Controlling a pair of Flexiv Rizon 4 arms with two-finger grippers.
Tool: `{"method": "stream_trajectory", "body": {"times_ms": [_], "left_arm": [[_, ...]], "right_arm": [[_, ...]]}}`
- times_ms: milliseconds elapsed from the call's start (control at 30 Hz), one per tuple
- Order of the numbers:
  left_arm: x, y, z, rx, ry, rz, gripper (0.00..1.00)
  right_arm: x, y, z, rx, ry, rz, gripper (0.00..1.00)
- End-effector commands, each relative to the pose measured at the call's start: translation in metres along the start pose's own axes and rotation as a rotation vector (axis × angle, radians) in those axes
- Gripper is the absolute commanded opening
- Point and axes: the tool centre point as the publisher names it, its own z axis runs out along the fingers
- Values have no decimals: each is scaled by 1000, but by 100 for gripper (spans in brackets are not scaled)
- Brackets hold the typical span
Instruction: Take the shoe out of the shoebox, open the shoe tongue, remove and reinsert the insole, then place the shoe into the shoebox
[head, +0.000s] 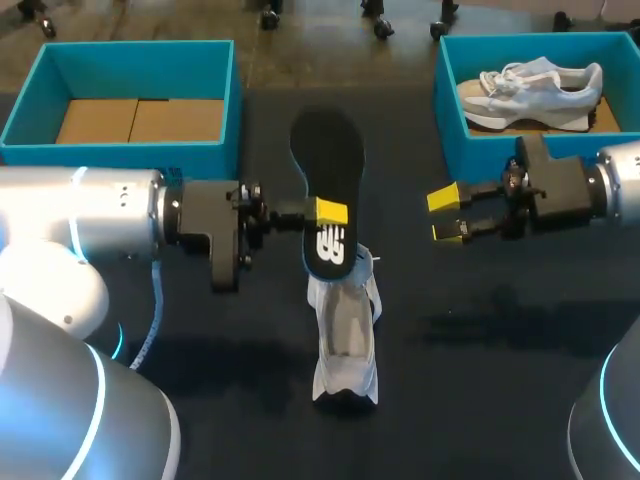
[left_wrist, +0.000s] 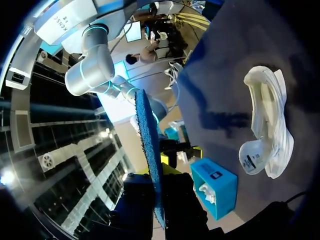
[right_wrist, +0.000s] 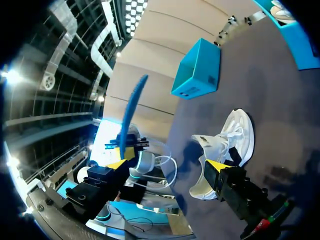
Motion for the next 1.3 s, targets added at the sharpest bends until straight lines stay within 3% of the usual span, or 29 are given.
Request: {"method": "stream_trajectory", "body": {"times_ms": [33,133,533,967,1300], "left_arm": [[14,6,12,7,-20,12,0],[20,2,13,13,-34,26,0],[30,-3,19,-24,-60,29,0],[41,0,29,-29,-59,16,0],[49,4,30,-39,-45,49,0]], "right_arm": [[-1,0,1,-1,0,0,100],[-1,0,1,-1,0,0,100],[13,33,21,-9,7,-4,100],[16,37,52,-22,101,21,100],[30,36,68,-11,90,68,100]]}}
